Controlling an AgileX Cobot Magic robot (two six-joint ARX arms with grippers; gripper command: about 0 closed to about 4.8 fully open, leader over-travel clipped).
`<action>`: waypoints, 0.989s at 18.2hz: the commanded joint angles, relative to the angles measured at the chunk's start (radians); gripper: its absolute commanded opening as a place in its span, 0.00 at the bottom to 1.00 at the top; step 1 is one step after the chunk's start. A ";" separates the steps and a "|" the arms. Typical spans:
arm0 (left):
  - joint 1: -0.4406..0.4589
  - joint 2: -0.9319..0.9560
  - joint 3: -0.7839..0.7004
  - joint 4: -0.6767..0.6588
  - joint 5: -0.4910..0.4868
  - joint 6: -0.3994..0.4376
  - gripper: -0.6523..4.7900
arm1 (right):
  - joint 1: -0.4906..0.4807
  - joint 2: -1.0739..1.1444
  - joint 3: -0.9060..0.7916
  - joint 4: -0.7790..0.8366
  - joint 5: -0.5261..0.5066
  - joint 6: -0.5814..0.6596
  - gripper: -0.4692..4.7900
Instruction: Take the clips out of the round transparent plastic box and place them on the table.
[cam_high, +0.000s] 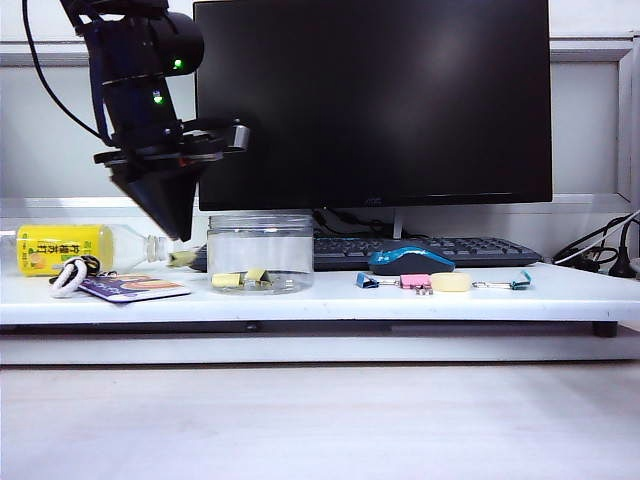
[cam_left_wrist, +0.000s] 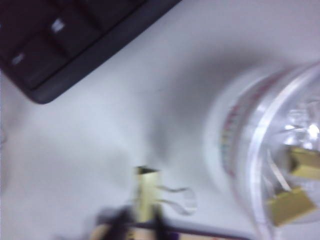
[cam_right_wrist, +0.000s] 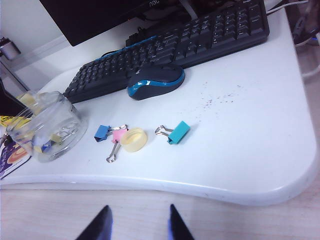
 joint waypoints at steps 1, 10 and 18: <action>0.000 -0.003 0.004 0.010 -0.003 -0.002 0.29 | 0.000 -0.002 0.004 0.010 0.002 -0.003 0.37; -0.010 -0.075 0.138 -0.083 0.083 -0.048 0.39 | 0.000 -0.002 0.004 0.010 0.003 -0.014 0.37; -0.145 0.013 0.185 -0.162 0.079 0.039 0.39 | 0.001 -0.002 0.004 0.000 0.020 -0.018 0.37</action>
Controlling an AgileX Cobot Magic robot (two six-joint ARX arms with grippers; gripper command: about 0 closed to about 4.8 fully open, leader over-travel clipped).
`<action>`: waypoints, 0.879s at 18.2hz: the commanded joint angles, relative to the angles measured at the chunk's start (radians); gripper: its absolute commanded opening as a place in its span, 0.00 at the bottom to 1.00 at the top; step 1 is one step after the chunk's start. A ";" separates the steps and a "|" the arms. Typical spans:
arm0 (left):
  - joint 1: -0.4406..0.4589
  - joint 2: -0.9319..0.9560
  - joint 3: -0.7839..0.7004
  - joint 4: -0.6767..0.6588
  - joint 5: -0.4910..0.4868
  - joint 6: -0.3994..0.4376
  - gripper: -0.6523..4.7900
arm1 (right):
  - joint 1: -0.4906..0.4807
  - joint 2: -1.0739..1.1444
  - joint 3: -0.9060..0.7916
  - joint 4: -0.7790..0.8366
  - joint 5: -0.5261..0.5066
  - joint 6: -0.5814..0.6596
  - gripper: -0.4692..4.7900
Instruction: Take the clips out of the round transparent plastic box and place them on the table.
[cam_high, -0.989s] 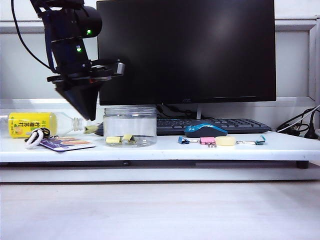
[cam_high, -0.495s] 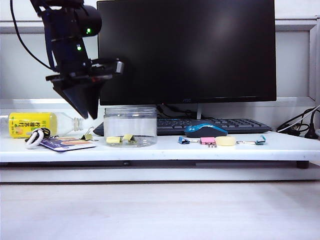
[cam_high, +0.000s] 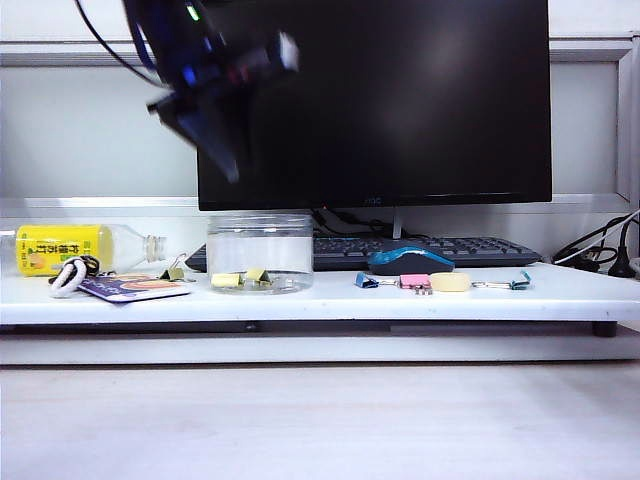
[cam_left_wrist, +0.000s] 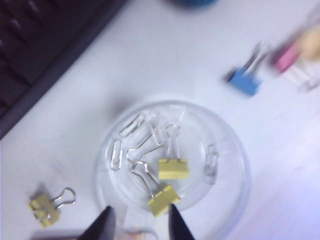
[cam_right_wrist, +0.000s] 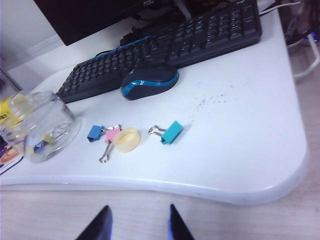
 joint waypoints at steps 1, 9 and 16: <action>-0.037 0.054 0.007 0.002 -0.040 0.024 0.39 | 0.001 -0.002 0.004 0.006 -0.002 -0.005 0.37; -0.080 0.135 0.007 0.048 -0.071 0.031 0.39 | 0.001 -0.002 0.004 0.002 -0.002 -0.005 0.37; -0.091 0.181 0.007 0.060 -0.138 0.042 0.39 | 0.001 -0.002 0.004 0.002 0.001 -0.006 0.37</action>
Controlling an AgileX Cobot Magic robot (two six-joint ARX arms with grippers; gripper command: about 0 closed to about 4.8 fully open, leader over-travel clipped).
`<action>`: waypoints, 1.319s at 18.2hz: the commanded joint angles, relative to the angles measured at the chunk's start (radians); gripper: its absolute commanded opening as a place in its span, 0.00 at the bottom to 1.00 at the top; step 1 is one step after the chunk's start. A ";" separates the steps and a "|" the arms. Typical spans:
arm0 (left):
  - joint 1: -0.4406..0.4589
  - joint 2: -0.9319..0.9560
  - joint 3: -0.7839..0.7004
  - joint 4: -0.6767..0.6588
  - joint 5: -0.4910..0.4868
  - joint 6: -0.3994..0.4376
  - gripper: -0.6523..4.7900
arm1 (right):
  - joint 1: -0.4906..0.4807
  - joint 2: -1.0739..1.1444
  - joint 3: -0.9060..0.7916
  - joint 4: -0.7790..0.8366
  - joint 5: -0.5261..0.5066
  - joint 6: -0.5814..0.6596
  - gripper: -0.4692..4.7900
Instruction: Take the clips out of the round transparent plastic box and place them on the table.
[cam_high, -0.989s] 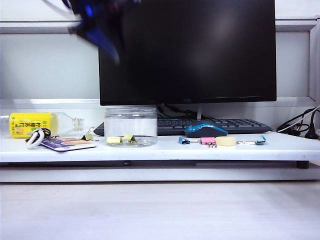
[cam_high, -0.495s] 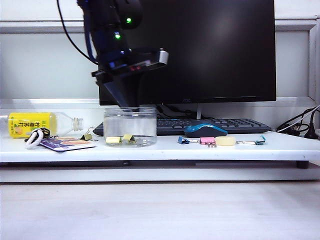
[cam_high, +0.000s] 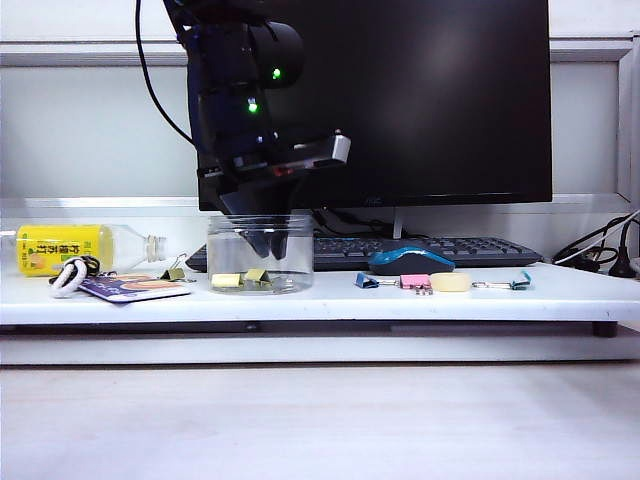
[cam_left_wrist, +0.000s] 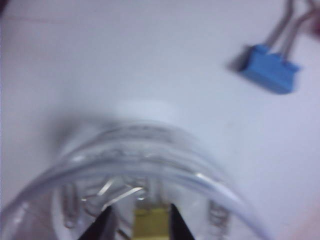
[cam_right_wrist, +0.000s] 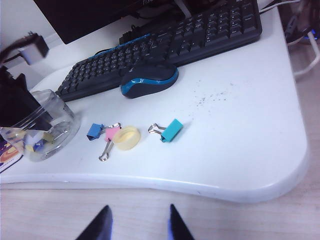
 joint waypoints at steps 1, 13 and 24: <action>-0.001 0.012 0.004 0.018 -0.020 0.009 0.39 | 0.000 -0.002 0.004 0.009 0.002 -0.004 0.37; -0.014 0.075 0.004 0.056 -0.060 0.016 0.31 | 0.000 -0.002 0.004 0.009 0.002 -0.008 0.37; -0.024 0.107 0.138 -0.058 -0.060 -0.011 0.22 | 0.000 -0.002 0.004 0.009 0.010 -0.012 0.37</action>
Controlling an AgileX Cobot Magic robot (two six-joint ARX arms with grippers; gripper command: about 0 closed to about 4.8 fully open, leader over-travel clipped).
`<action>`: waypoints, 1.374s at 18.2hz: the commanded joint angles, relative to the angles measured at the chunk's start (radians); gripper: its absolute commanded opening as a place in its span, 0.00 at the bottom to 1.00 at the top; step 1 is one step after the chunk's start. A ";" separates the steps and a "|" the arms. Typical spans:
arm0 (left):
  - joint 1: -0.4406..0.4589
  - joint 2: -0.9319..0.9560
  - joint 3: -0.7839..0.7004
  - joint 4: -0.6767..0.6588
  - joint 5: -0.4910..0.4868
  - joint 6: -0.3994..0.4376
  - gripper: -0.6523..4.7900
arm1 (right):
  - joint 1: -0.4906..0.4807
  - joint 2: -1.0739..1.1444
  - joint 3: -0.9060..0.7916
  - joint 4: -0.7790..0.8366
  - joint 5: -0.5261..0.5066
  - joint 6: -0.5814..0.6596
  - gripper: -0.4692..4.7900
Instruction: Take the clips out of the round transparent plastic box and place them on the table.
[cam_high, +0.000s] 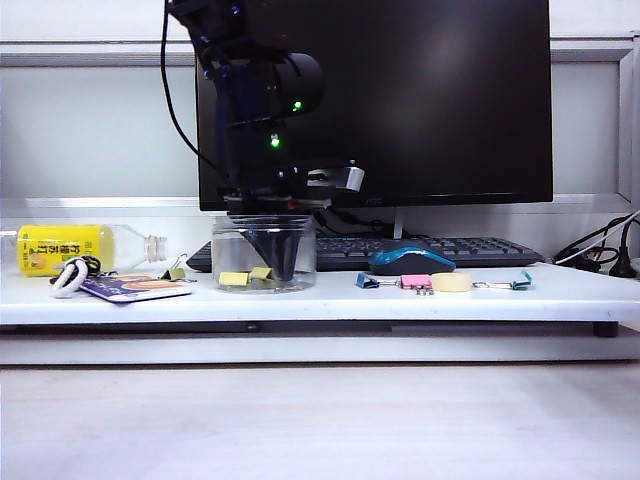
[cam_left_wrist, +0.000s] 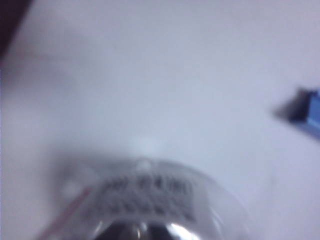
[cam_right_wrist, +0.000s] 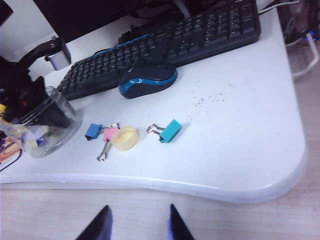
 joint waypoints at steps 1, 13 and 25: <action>-0.006 -0.009 0.065 -0.091 0.002 -0.006 0.22 | 0.000 -0.002 0.004 0.010 0.005 -0.005 0.37; -0.006 -0.018 0.066 -0.149 0.010 -0.008 0.29 | 0.001 -0.002 0.004 0.009 0.004 -0.005 0.37; -0.006 0.050 0.067 -0.121 0.027 0.005 0.37 | 0.001 -0.002 0.004 0.006 0.004 -0.005 0.37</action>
